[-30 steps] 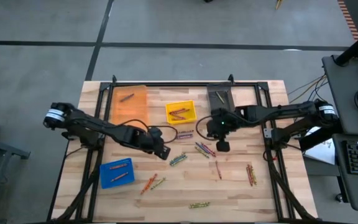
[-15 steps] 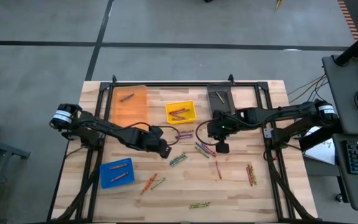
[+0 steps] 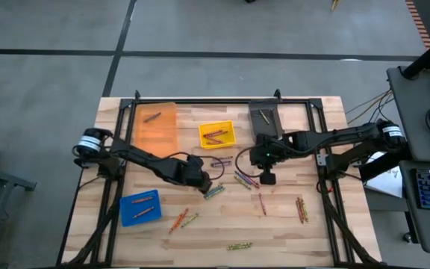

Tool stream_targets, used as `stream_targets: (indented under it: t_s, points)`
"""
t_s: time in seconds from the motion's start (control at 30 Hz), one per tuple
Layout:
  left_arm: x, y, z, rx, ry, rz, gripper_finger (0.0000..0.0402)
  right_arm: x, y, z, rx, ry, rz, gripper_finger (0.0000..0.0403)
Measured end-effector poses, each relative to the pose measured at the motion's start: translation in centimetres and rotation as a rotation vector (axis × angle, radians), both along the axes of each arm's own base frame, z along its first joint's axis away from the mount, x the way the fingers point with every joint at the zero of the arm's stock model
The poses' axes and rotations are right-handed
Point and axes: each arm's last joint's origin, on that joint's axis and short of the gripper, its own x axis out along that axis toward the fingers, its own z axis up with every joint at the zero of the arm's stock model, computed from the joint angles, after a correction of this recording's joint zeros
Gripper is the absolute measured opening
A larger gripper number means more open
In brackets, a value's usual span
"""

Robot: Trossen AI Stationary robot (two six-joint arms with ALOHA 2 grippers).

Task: Sort crayons
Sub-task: Put the orange crayon into the blue bin

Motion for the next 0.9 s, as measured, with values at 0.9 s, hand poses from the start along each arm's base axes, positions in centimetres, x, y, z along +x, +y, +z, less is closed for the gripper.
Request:
stream_targets:
  t_s: [0.9]
  points:
    - [0.4,0.0,-2.5,0.098,0.054,0.018,0.0122,-0.3,-0.1,-1.1,-0.005,0.013,-0.026,0.0009]
